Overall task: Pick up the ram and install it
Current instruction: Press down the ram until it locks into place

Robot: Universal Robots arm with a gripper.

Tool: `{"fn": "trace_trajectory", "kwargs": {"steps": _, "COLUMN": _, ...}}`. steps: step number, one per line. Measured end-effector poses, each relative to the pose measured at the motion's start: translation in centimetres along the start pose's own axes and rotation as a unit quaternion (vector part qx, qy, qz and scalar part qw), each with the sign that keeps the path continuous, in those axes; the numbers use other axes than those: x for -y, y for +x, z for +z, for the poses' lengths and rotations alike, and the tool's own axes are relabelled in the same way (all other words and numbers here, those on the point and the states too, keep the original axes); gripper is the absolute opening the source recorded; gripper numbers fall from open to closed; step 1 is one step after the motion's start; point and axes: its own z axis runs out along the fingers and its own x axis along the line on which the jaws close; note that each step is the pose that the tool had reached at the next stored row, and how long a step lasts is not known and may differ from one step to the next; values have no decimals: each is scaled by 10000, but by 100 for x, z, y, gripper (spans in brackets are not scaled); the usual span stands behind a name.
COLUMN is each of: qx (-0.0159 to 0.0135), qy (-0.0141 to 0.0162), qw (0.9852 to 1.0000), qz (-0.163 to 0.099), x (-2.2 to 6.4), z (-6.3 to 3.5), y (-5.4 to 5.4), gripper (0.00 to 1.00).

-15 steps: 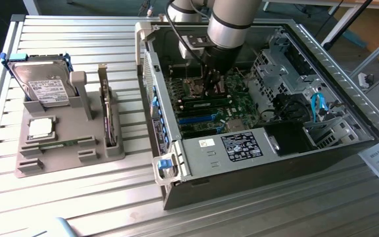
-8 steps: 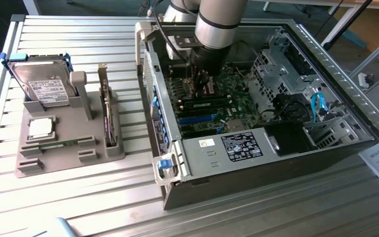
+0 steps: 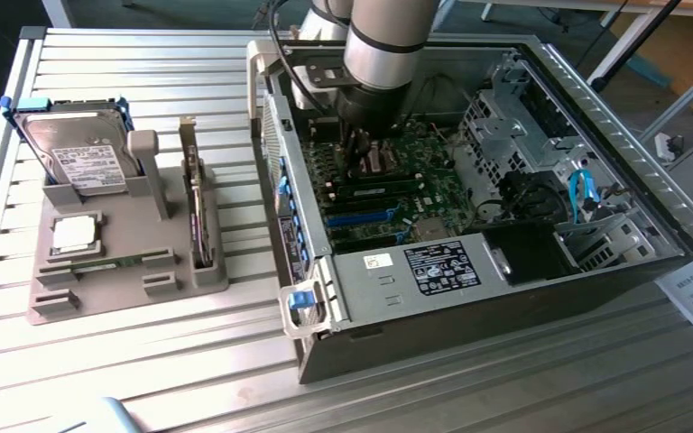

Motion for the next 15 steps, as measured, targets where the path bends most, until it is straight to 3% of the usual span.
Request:
{"fn": "trace_trajectory", "kwargs": {"steps": 4, "qx": 0, "qy": 0, "qw": 10000, "qz": 0, "x": -44, "z": 0, "y": -1, "gripper": 11}}
{"fn": "trace_trajectory", "kwargs": {"steps": 15, "qx": 0, "qy": 0, "qw": 10000, "qz": 0, "x": -45, "z": 0, "y": 9, "gripper": 11}}
